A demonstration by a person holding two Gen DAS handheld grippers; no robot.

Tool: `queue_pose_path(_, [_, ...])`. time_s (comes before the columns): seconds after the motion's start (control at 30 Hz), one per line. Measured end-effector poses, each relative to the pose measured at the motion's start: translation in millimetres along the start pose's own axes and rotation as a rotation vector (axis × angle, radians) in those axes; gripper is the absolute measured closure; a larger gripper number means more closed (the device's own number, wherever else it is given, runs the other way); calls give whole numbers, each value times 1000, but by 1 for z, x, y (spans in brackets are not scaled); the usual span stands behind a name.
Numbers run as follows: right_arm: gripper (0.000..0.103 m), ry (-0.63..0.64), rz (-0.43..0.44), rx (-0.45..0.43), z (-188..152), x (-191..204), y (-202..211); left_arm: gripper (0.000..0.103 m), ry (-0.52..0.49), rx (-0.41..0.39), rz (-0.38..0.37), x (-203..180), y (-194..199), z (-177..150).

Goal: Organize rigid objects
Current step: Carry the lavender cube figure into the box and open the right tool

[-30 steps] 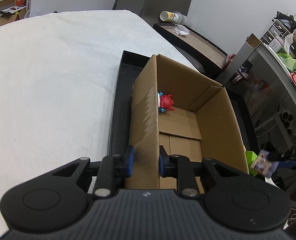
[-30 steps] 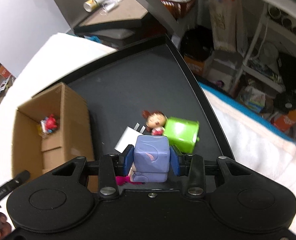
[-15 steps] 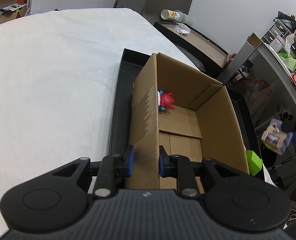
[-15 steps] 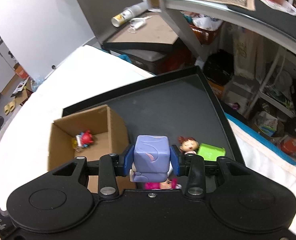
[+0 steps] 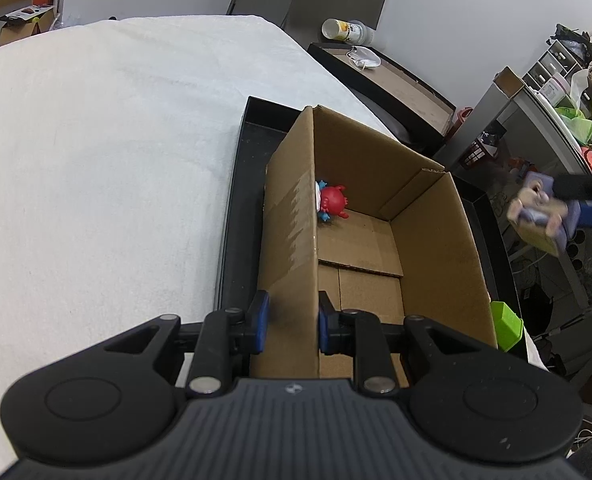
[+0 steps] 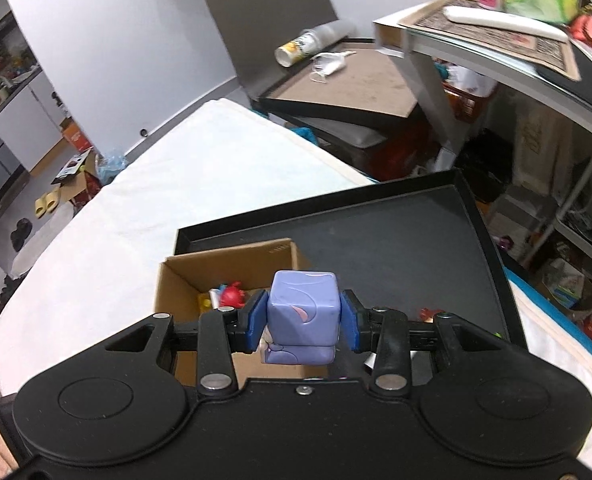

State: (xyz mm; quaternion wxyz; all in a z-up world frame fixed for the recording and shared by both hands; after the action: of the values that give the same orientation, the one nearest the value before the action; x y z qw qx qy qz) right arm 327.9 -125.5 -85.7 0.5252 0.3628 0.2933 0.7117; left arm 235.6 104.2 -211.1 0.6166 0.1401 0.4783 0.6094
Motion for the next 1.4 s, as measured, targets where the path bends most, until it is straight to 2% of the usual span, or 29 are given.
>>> queue_pose_path(0.43, [65,71,56,34,7,49,-35,80,-1,-1,-2,0,0,0])
queue_pose_path(0.67, [65,80,58,64,2,60,-55,80,-7,4,-9,1,-1,1])
queue_pose_path(1.4, [64,195,-56,87,-3,68,-110,80,-3,7,-13,3,-2,1])
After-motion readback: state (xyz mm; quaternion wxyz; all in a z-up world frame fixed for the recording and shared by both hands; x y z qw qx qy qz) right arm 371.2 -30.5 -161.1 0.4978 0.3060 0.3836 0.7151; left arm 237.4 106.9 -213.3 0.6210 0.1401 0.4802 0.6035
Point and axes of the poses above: each gripper's, at about its wrist camera, not at the fingertips, and y roughly against the way its jaws point, x to its left, z to its top, the point moved 4 cm from there along -y, roughly the way its jaws point, and after that the axes turned 2 degrees about y, right-handed, at the moved point
